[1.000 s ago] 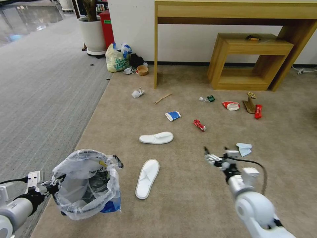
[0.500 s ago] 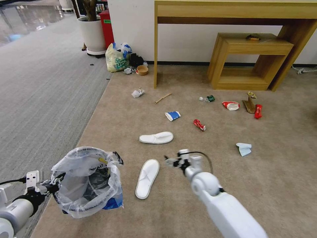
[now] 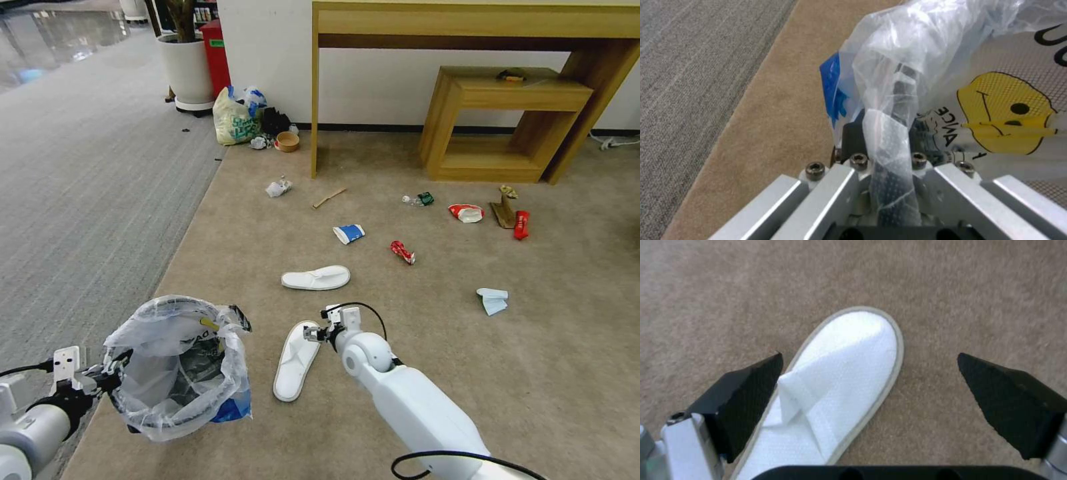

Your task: Pick up the trash bin and place the garbage on the floor into it.

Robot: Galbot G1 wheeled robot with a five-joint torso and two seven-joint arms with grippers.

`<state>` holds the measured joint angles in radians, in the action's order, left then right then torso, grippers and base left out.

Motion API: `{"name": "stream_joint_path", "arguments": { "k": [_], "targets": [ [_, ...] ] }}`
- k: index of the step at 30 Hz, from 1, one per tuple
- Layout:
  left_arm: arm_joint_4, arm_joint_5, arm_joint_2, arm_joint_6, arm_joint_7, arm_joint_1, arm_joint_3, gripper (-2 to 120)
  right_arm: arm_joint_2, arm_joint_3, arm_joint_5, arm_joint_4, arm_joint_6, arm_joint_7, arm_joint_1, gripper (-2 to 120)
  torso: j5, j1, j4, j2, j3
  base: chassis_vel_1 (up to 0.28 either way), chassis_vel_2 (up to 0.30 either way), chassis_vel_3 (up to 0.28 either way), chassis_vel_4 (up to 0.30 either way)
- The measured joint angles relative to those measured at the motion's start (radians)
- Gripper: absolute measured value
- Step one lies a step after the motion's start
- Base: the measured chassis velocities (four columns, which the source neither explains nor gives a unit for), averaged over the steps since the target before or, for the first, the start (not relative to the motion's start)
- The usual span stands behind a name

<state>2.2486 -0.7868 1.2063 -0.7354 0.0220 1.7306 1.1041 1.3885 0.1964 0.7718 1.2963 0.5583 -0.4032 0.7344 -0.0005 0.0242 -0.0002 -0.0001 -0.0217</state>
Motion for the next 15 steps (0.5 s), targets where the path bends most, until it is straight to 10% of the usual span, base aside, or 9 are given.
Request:
{"name": "stream_joint_path", "arguments": {
  "k": [15],
  "targets": [
    [-0.018,0.010,0.018,0.000,-0.005,-0.012,-0.009,0,0.171,0.052,0.174,-0.243,0.025,-0.100,-0.108,100,0.0001,0.000,0.0002,0.000,0.000,0.000,0.000,0.000,0.000]
  ]
}}
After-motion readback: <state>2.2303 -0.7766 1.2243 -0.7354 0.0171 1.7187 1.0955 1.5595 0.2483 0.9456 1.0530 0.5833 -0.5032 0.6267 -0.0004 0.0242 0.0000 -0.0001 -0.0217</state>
